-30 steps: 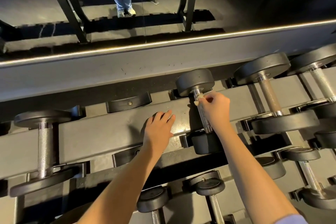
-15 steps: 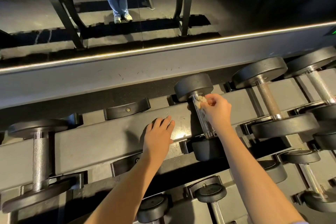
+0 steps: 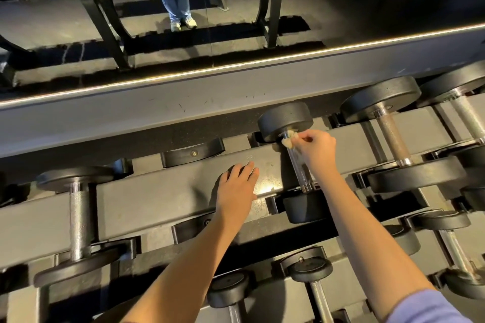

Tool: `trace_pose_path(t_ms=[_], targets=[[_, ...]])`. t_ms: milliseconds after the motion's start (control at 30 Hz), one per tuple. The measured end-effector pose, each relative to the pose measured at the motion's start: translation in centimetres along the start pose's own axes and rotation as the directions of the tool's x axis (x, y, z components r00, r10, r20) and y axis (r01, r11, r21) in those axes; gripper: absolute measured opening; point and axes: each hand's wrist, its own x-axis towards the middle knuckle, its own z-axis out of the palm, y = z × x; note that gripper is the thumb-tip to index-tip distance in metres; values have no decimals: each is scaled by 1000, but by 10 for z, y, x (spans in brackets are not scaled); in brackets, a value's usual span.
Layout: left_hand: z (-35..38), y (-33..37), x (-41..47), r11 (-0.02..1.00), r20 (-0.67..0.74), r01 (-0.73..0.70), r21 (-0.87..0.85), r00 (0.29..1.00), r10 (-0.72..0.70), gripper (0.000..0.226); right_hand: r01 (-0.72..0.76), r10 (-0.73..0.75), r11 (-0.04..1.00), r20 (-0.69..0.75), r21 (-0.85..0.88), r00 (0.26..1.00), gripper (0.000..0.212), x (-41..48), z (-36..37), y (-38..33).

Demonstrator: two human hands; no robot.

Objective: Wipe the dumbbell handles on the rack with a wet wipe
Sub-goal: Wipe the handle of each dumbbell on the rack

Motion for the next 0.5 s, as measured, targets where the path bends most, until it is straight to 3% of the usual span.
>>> trace_pose_path(t_ms=[167, 300, 367, 500], targets=[[0, -2, 1, 1000, 12, 0, 1, 1000, 0, 69, 41, -39, 998, 44, -48, 998, 14, -16, -7, 8], [2, -2, 3, 1000, 3, 0, -2, 1000, 0, 69, -3, 20, 992, 130, -129, 991, 11, -33, -17, 24], [2, -2, 3, 1000, 4, 2, -7, 1000, -2, 69, 1, 15, 992, 119, -128, 993, 7, -25, -14, 16], [2, -2, 3, 1000, -4, 6, -10, 1000, -6, 68, 56, -53, 995, 42, -84, 998, 23, -6, -2, 1]])
